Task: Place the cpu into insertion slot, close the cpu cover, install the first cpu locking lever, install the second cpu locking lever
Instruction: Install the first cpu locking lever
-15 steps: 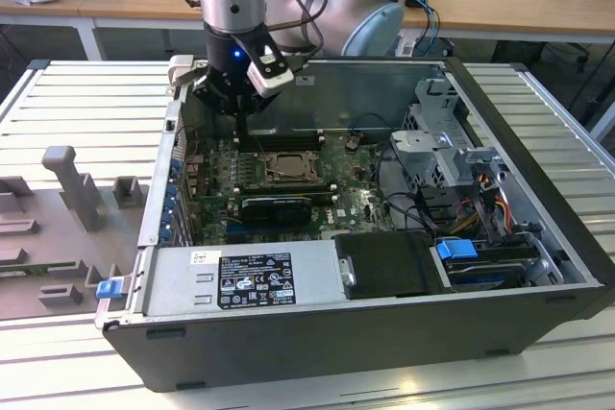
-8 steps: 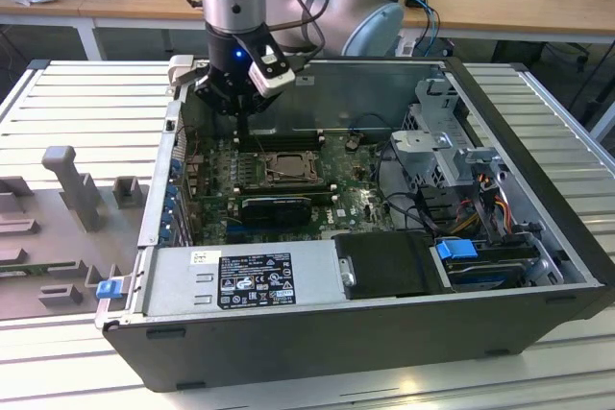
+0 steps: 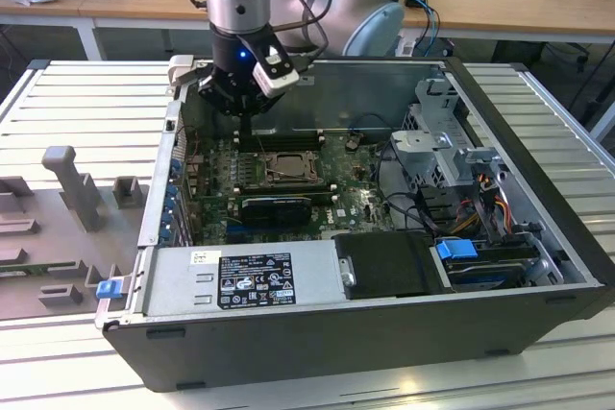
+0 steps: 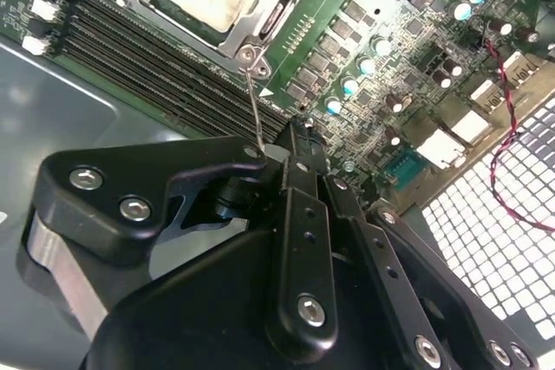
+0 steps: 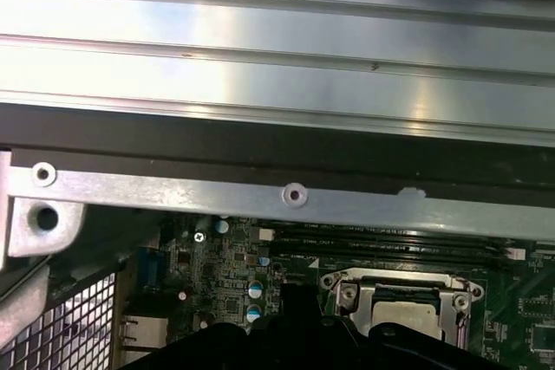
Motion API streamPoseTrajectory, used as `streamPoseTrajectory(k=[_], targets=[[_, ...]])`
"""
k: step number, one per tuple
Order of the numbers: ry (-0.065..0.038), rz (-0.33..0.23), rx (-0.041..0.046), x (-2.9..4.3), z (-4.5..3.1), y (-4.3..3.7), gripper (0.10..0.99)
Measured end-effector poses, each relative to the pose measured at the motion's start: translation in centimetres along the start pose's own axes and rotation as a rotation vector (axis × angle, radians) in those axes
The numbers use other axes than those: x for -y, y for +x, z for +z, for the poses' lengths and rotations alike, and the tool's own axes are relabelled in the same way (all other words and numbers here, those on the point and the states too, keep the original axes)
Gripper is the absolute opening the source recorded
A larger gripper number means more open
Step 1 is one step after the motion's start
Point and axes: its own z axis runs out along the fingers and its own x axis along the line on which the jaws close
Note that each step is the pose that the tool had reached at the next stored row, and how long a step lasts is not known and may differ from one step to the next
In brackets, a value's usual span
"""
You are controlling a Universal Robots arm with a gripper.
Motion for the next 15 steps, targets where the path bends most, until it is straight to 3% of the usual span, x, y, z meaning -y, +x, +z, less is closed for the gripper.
streamPoseTrajectory(k=[6,8,11,13,15], targets=[[0.001,0.0,-0.0001,0.15,0.06,-2.09,0.106],[0.001,0.0,-0.0002,0.26,0.11,-3.63,0.106],[0.0,0.0,-0.0001,0.36,0.19,-4.91,0.106],[-0.021,0.0,0.0013,0.38,0.27,-5.16,0.106],[-0.057,0.0,0.004,0.39,0.37,-5.23,0.106]])
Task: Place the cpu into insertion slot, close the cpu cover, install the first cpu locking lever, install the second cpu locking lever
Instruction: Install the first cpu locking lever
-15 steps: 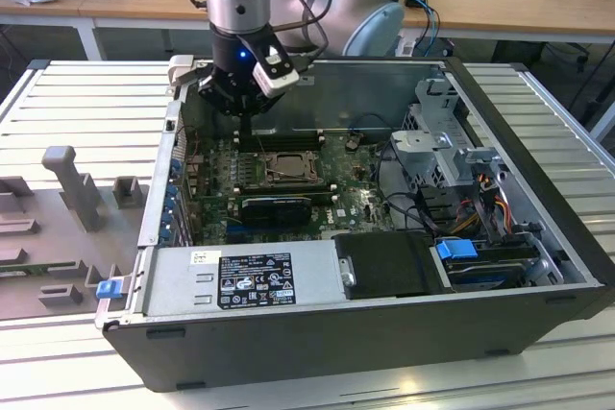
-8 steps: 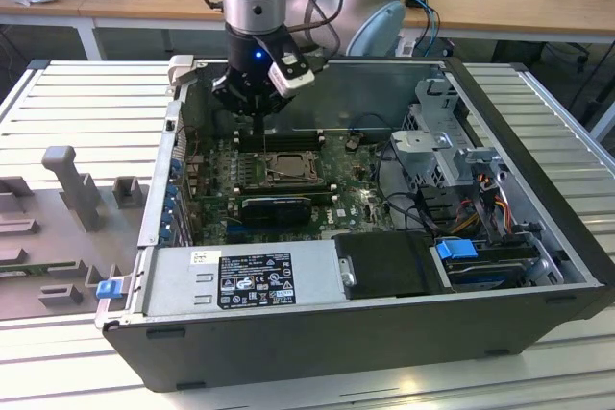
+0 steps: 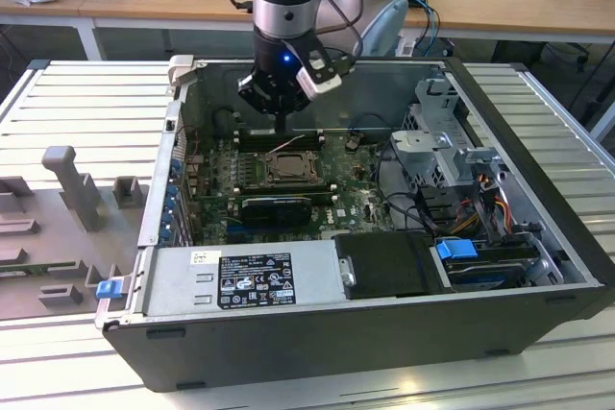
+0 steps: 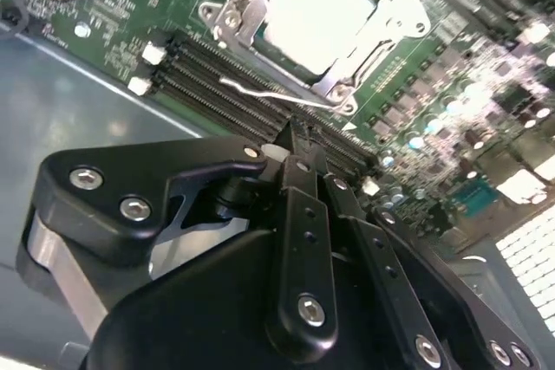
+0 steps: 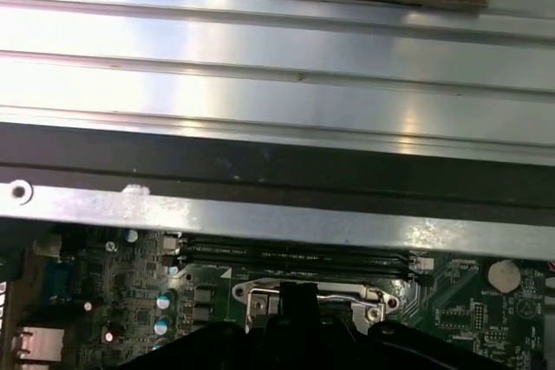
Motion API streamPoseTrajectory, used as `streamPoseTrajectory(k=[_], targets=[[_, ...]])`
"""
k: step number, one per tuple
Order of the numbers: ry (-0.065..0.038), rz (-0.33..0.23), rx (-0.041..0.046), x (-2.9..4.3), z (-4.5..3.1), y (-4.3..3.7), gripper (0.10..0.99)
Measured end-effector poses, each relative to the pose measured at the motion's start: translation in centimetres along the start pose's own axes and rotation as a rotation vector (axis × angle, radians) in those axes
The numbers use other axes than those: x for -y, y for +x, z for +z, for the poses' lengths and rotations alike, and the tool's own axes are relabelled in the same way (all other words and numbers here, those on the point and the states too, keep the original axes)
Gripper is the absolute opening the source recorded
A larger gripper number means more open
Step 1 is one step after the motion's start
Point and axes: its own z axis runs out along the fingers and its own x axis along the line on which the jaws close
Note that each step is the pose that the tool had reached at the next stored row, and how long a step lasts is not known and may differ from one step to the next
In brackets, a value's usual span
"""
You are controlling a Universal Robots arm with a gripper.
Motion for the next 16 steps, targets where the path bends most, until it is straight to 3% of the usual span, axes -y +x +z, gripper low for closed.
streamPoseTrajectory(k=[1,8,16], targets=[[-0.009,0.0,0.0008,0.01,0.18,-0.09,0.106],[-0.009,0.001,0.0008,0.22,1.67,-1.12,0.106],[-0.009,0.002,0.0008,0.3,2.28,-1.9,0.106]])
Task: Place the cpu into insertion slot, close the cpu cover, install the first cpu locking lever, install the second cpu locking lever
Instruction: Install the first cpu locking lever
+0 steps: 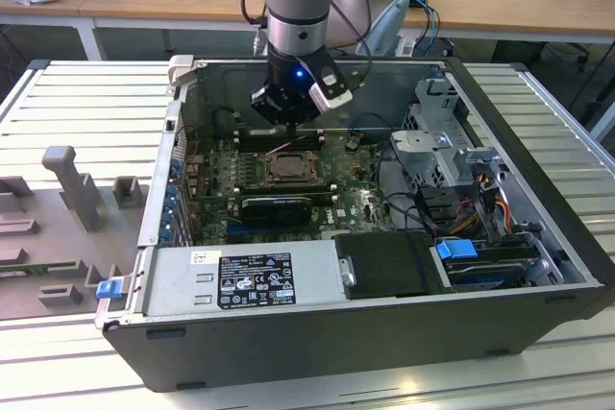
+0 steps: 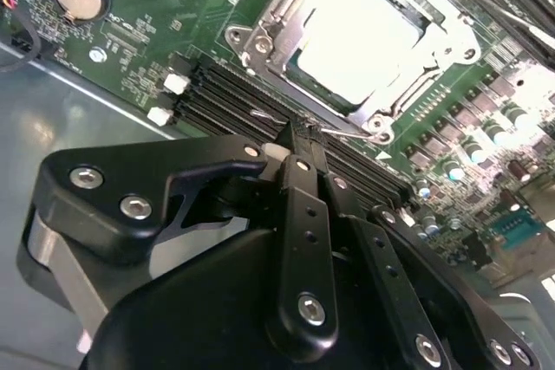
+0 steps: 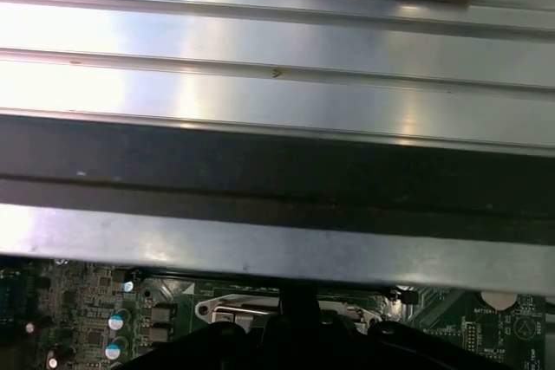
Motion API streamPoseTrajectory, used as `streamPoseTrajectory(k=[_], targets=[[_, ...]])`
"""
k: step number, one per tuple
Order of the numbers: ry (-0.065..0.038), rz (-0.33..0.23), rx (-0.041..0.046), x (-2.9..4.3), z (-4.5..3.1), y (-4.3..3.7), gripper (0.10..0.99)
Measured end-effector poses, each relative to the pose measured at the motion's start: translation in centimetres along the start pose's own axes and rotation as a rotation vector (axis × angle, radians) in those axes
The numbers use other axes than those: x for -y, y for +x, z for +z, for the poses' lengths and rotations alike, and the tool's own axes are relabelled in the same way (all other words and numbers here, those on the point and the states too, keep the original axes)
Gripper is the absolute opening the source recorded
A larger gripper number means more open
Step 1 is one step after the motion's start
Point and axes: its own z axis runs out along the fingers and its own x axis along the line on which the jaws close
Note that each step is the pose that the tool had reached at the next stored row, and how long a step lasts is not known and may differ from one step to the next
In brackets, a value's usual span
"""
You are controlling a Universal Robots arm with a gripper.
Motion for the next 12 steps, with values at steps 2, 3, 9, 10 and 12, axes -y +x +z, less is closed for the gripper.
streamPoseTrajectory(k=[2,3,9,10,12], targets=[[0.0,0.0,0.0,0.0,0.15,-0.18,0.106],[0.0,0.0,0.0,0.0,0.25,-0.26,0.106],[0.0,-0.006,-0.0006,-0.07,0.73,-0.43,0.106],[0.0,-0.007,-0.0006,-0.09,0.78,-0.45,0.106],[0.0,-0.008,-0.0008,-0.1,0.9,-0.51,0.106]])
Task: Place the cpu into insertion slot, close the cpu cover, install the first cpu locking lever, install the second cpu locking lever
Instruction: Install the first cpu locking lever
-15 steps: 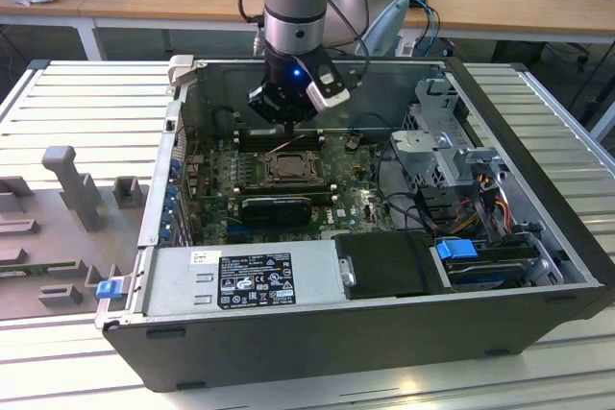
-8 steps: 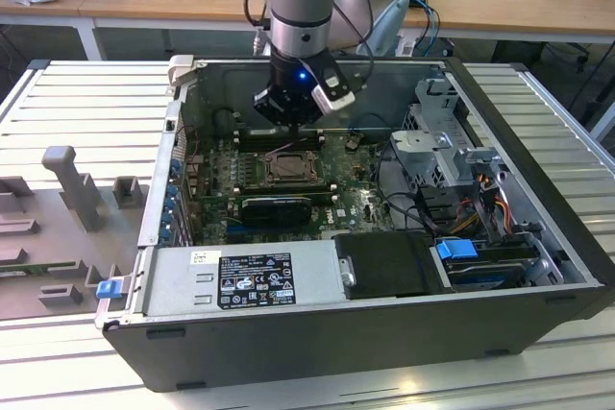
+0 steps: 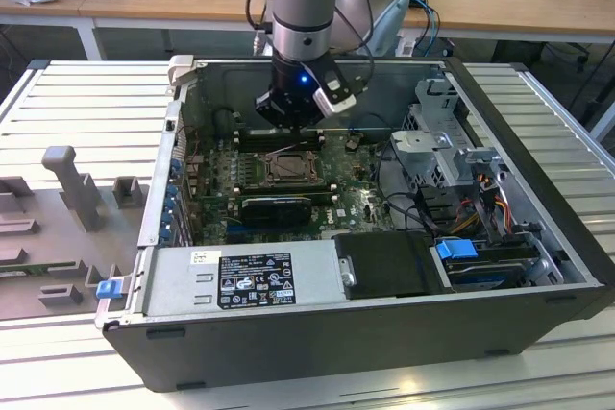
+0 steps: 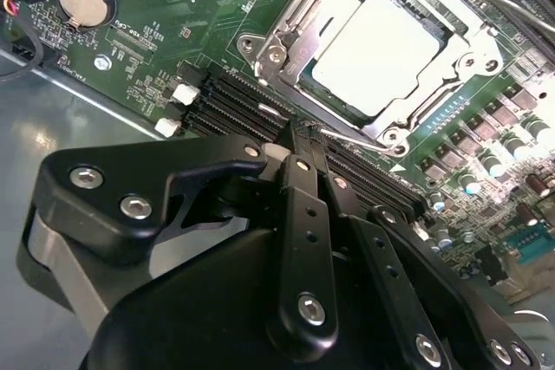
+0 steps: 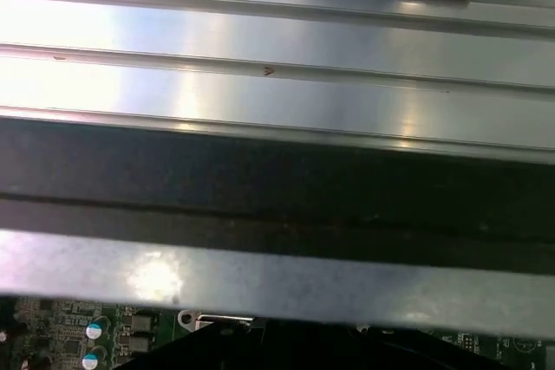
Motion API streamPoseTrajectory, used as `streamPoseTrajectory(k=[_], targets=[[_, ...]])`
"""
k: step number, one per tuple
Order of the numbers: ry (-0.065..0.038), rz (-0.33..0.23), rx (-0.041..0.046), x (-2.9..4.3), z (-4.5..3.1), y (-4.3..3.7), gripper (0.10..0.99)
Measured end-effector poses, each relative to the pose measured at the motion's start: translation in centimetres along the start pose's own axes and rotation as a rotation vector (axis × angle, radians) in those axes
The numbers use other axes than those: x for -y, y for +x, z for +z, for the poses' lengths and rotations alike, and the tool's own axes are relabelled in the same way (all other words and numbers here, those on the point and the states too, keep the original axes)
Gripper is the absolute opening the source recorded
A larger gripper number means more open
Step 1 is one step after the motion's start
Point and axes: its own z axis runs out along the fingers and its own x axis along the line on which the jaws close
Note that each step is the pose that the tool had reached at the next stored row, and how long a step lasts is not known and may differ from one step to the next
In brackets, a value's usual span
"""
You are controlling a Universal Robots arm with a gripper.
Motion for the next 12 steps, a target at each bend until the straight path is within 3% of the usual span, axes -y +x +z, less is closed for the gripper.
streamPoseTrajectory(k=[12], targets=[[0.0,0.01,0.001,0.11,0.95,-0.27,0.106]])
